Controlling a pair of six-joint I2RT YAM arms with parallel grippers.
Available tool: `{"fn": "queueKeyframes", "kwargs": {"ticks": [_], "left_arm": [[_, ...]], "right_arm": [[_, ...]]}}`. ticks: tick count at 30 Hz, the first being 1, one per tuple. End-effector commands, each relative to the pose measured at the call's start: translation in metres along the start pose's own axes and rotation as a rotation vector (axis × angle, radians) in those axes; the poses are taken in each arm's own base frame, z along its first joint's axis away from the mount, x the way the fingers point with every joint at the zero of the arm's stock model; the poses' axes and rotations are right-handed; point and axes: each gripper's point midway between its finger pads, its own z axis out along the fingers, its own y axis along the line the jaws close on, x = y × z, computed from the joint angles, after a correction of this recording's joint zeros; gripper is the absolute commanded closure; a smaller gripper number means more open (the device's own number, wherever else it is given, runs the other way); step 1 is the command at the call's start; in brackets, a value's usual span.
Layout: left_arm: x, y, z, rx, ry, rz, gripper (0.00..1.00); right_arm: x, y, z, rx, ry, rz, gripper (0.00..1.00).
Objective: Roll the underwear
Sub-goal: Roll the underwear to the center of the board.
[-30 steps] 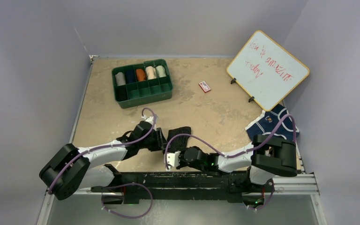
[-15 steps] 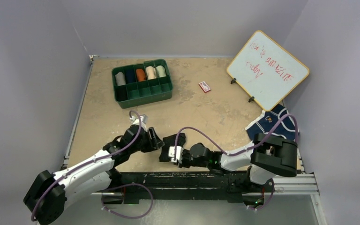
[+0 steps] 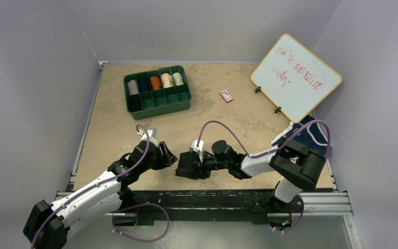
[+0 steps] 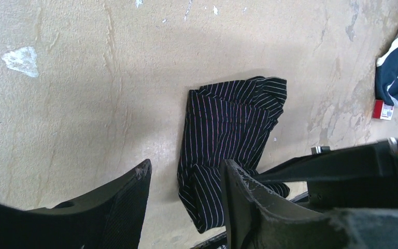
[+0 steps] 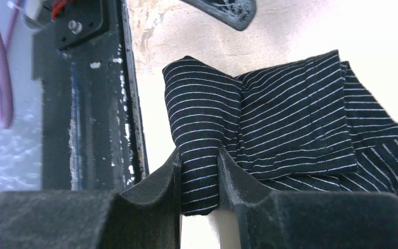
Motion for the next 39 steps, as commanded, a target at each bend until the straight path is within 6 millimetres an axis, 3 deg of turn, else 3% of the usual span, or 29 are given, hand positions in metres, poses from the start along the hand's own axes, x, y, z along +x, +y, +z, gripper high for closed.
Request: {"fn": "queueKeyframes", "kwargs": {"ticks": [1,11,17,27,39], "left_arm": [[-0.002,0.002,-0.002,0.005,-0.026,-0.004,0.5],[0.0,-0.001,-0.011,0.046,-0.031,0.007,0.5],[-0.003,-0.016,-0.018,0.146,-0.048,0.037,0.49],[0.013,-0.046,-0.023,0.332,0.04,0.154,0.48],[0.02,-0.039,-0.012,0.316,0.064,0.195,0.48]], "right_arm": [[0.03,0.013,-0.003,-0.109,0.132,0.286,0.95],[0.041,-0.004,-0.006,-0.076,0.121,0.546,0.97],[0.051,-0.013,-0.008,-0.012,0.129,0.681,0.97],[0.071,-0.026,-0.013,0.1,0.14,0.842,0.98],[0.087,-0.028,-0.017,0.081,0.123,0.996,0.97]]}}
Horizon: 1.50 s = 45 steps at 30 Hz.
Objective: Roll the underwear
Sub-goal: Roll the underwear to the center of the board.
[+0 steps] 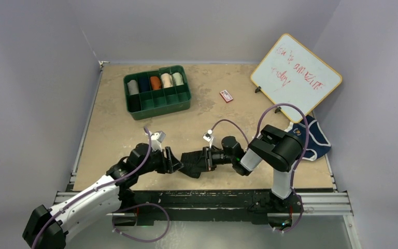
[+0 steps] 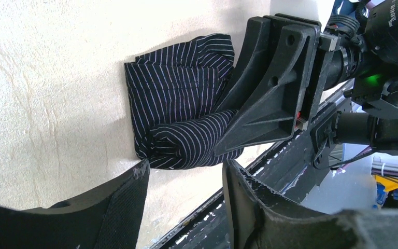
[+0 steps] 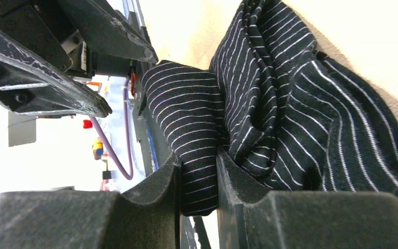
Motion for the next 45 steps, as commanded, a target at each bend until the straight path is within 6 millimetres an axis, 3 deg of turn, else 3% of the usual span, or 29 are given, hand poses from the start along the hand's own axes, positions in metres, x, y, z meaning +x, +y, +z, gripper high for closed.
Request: {"fn": "queueKeyframes", "kwargs": {"ticks": [1,4,8,14,21,28,33,45], "left_arm": [[-0.005,-0.006,0.005,0.048,-0.031,0.05,0.48],[-0.008,-0.013,0.011,0.086,-0.03,0.063,0.48],[-0.004,-0.005,0.02,0.057,-0.015,0.055,0.49],[0.001,0.023,0.029,-0.068,-0.019,0.006,0.56],[0.007,0.039,0.041,-0.134,-0.006,-0.02,0.58],[0.024,0.064,0.046,-0.257,0.058,-0.092,0.74],[0.03,0.071,0.048,-0.298,0.084,-0.116,0.79],[0.028,0.065,0.05,-0.277,0.1,-0.083,0.82]], "right_arm": [[0.051,-0.058,-0.017,0.208,0.095,0.196,0.97],[0.051,-0.058,-0.018,0.205,0.091,0.202,0.94],[0.049,-0.057,-0.018,0.202,0.085,0.206,0.92],[0.049,-0.058,-0.018,0.198,0.09,0.204,0.86],[0.045,-0.054,-0.017,0.187,0.11,0.168,0.77],[0.035,-0.047,-0.02,0.209,0.106,0.113,0.65],[0.028,-0.04,-0.023,0.224,0.123,0.051,0.5],[0.001,-0.024,-0.048,0.33,0.09,-0.167,0.41]]}}
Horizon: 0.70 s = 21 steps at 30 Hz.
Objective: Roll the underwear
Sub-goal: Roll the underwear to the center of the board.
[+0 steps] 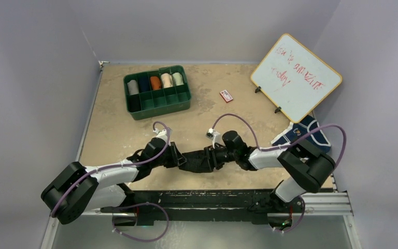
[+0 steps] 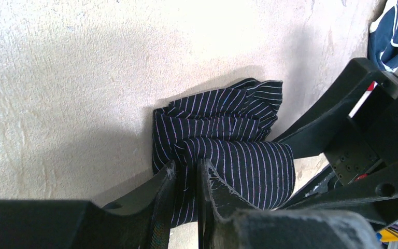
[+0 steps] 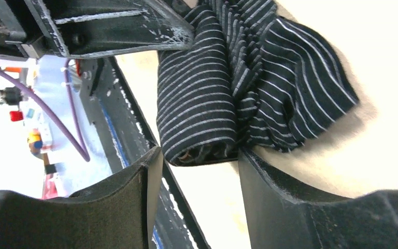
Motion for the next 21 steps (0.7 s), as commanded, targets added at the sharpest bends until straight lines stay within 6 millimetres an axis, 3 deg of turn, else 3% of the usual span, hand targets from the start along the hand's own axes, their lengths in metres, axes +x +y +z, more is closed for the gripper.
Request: {"fn": "queueKeyframes", "kwargs": {"ticks": [1,9,14,18,21], "left_arm": [[0.023,0.036,-0.005,-0.135,0.076,0.048,0.82],[0.019,0.027,-0.006,-0.106,0.079,0.079,0.81],[0.018,0.024,-0.006,-0.096,0.082,0.095,0.81],[0.017,0.02,-0.007,-0.085,0.082,0.094,0.81],[0.016,0.019,-0.008,-0.079,0.08,0.097,0.81]], "right_arm": [[0.005,-0.024,-0.015,0.165,0.035,-0.076,0.4],[-0.034,-0.009,-0.039,0.207,-0.125,-0.291,0.4],[-0.058,0.025,-0.05,0.105,-0.256,-0.565,0.39],[-0.064,0.044,-0.045,0.114,-0.3,-0.894,0.39],[-0.053,0.053,-0.027,0.142,-0.249,-1.125,0.38]]}}
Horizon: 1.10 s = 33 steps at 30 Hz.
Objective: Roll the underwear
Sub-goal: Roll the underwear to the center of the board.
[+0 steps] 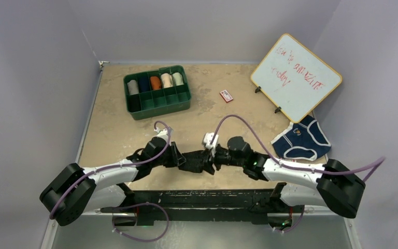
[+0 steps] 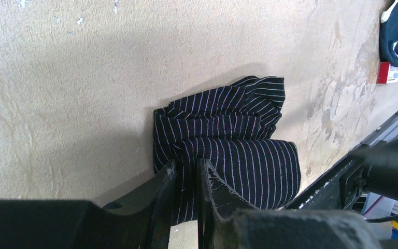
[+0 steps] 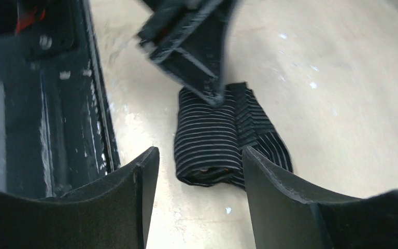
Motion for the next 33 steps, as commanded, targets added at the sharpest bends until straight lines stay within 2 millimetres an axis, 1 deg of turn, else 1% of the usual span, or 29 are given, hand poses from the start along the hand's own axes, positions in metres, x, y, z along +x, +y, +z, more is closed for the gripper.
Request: {"fn": "queueKeyframes", "kwargs": {"ticks": [1,5,10,12,15,17,19,21,23,26,27,29,31,33], "left_arm": [[0.018,0.019,-0.005,-0.073,0.072,0.044,0.81],[0.018,0.019,-0.005,-0.075,0.077,0.051,0.81],[0.019,0.018,-0.006,-0.067,0.086,0.057,0.81],[0.02,0.018,-0.007,-0.065,0.088,0.061,0.81],[0.02,0.018,-0.007,-0.068,0.09,0.063,0.81],[0.02,0.018,-0.007,-0.068,0.09,0.063,0.81],[0.02,0.018,-0.007,-0.067,0.089,0.066,0.81],[0.02,0.018,-0.008,-0.068,0.09,0.071,0.81],[0.019,0.018,-0.008,-0.067,0.089,0.071,0.81],[0.017,0.017,-0.008,-0.066,0.084,0.074,0.81],[0.016,0.018,-0.008,-0.074,0.079,0.073,0.81],[0.015,0.019,-0.009,-0.085,0.07,0.065,0.81],[0.012,0.019,-0.011,-0.09,0.051,0.046,0.8],[0.007,0.017,-0.015,-0.086,0.025,0.029,0.76]], "right_arm": [[-0.006,0.009,0.019,0.007,0.003,-0.449,0.38],[0.005,0.016,0.042,0.03,0.09,-0.595,0.38],[0.016,0.019,0.057,0.068,0.143,-0.728,0.38],[0.022,0.019,0.06,0.069,0.163,-0.751,0.37],[0.04,0.017,0.061,0.059,0.212,-0.757,0.38],[0.051,0.014,0.061,0.073,0.247,-0.755,0.42],[0.063,0.004,0.058,0.117,0.289,-0.761,0.45],[0.071,-0.006,0.055,0.17,0.329,-0.771,0.46],[0.08,-0.015,0.051,0.217,0.381,-0.778,0.5],[0.084,-0.017,0.049,0.238,0.372,-0.759,0.63],[0.084,-0.015,0.05,0.235,0.362,-0.745,0.69],[0.088,-0.007,0.05,0.198,0.361,-0.699,0.82],[0.092,0.008,0.051,0.12,0.345,-0.642,0.88],[0.093,0.019,0.052,0.076,0.313,-0.586,0.92]]}}
